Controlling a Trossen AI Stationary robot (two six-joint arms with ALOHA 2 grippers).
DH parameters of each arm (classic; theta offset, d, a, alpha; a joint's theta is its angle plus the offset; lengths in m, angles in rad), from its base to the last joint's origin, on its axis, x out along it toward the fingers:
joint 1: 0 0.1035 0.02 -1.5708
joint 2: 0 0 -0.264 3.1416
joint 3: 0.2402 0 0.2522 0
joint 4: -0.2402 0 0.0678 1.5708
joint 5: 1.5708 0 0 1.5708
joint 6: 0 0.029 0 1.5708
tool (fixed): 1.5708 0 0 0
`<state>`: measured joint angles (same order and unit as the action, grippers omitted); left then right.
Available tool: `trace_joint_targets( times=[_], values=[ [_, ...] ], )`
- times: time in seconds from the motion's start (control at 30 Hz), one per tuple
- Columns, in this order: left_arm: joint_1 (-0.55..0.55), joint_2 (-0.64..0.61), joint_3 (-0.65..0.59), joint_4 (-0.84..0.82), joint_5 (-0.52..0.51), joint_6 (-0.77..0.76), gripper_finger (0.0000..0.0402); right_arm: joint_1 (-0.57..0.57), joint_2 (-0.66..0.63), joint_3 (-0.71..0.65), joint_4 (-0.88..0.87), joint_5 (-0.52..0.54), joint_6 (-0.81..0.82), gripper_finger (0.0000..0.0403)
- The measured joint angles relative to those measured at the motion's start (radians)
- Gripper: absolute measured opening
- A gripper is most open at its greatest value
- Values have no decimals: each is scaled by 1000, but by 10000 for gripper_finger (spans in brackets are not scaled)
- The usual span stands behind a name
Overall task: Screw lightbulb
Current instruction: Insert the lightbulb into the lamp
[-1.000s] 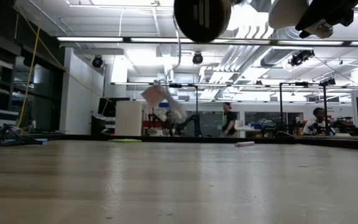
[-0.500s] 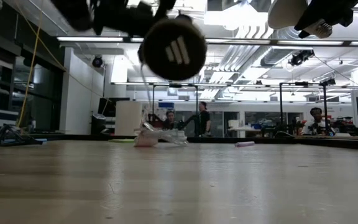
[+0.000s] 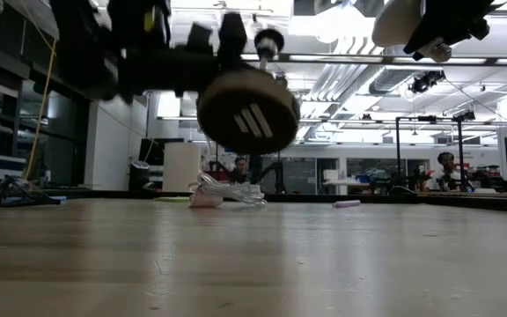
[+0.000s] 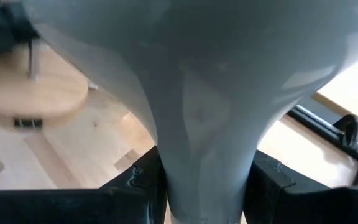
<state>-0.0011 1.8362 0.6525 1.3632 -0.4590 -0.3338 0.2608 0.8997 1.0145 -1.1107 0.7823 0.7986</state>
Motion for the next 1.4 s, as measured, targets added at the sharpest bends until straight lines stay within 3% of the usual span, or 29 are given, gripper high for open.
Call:
trace_joint_targets(
  times=[0.17, 0.4, 0.57, 0.77, 0.97, 1.17, 1.4],
  values=[
    [-36, 203, 26, 202, -73, -76, 24, -47, 0, 0, 35, -1, -57, 139],
    [-75, 328, 77, 188, -103, -71, 24, -89, 0, 0, 42, -8, -66, 139],
    [-103, 338, 95, 144, -58, 61, 29, -91, 0, 0, 48, -18, -67, 139],
    [-150, 345, 90, 99, -22, 174, 113, -91, 0, 0, 62, -30, -85, 139],
    [-184, 344, 82, 95, -30, 114, 189, -91, 0, 0, 74, -40, -93, 139],
    [-222, 226, 9, 59, -32, 118, 229, -91, 0, 0, 130, -113, -124, 139],
    [-261, -45, -104, -207, -149, 126, 233, -91, 0, 0, 336, -144, -189, 139]
  ],
)
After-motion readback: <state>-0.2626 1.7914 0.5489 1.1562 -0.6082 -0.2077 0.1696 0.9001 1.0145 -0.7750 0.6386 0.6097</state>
